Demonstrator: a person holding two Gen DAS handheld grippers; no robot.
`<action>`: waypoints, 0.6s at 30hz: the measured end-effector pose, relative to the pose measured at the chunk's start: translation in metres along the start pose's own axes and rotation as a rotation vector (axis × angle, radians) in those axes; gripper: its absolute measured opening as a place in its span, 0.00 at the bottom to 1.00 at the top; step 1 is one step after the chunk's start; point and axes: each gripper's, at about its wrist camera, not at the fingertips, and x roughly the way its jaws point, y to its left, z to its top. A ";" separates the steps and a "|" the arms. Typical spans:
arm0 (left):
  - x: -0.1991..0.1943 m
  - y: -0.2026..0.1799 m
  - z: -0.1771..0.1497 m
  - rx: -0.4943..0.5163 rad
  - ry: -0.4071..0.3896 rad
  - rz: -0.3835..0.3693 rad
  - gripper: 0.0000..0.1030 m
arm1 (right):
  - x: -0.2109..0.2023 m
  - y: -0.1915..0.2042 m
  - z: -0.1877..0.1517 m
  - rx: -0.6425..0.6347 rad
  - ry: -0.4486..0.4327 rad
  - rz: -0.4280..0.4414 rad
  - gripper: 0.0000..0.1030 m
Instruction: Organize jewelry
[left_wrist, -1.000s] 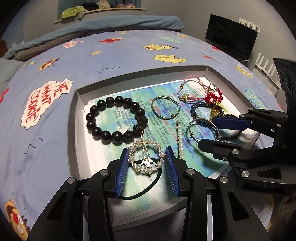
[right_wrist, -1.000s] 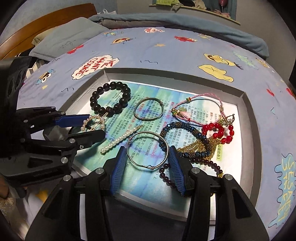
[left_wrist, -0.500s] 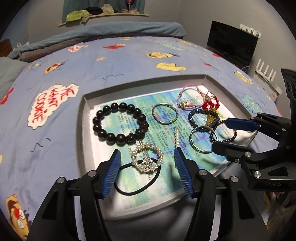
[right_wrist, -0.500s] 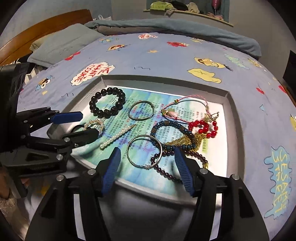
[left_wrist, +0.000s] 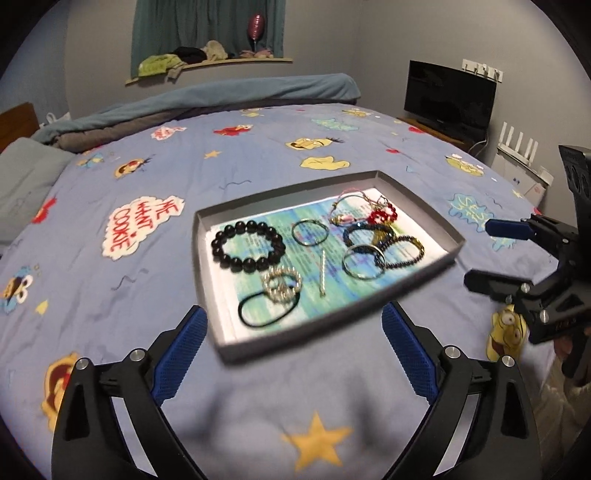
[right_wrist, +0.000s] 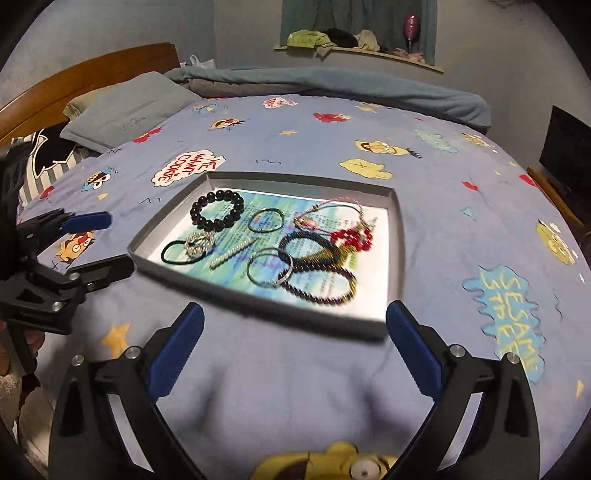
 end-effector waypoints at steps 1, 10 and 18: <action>-0.005 -0.002 -0.003 -0.004 -0.003 0.011 0.92 | -0.004 -0.001 -0.003 0.008 -0.006 -0.004 0.95; -0.050 -0.027 -0.027 -0.093 -0.058 0.104 0.94 | -0.052 0.011 -0.022 0.039 -0.105 -0.115 0.95; -0.081 -0.042 -0.027 -0.087 -0.135 0.164 0.94 | -0.076 0.008 -0.029 0.092 -0.186 -0.129 0.95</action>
